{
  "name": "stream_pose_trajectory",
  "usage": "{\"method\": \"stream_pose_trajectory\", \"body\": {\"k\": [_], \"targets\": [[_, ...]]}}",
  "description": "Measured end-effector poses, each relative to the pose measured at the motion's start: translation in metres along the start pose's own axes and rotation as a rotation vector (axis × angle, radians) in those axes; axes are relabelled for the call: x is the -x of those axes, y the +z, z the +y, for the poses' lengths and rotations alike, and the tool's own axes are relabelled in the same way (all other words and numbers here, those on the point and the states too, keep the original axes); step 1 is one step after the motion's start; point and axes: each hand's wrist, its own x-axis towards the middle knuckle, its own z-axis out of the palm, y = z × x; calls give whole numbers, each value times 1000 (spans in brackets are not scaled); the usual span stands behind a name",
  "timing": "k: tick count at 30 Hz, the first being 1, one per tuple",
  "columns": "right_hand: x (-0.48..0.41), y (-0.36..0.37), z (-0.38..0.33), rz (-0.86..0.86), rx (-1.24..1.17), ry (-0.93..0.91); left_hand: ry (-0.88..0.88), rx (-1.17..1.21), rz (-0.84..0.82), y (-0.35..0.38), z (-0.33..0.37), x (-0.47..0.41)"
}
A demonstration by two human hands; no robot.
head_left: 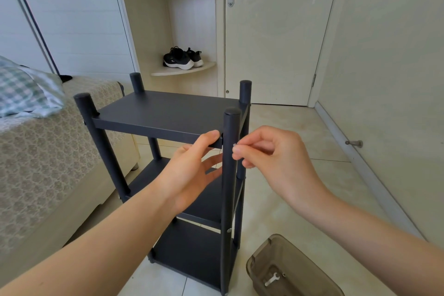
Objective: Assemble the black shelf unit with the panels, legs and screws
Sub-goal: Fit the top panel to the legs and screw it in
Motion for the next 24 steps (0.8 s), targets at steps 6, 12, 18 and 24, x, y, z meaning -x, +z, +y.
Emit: {"method": "stream_pose_trajectory", "body": {"k": [6, 12, 18, 24], "targets": [[-3, -1, -1, -25, -30, 54, 7, -20, -4, 2, 0, 1], [-19, -11, 4, -186, -244, 413, 4, -13, -13, 5, 2, 2], [-35, -16, 7, -449, -402, 311, 22, -24, -34, 4, 2, 6], [-42, -20, 6, -463, -189, 229, 13, 26, -75, 3, 2, 8]]}}
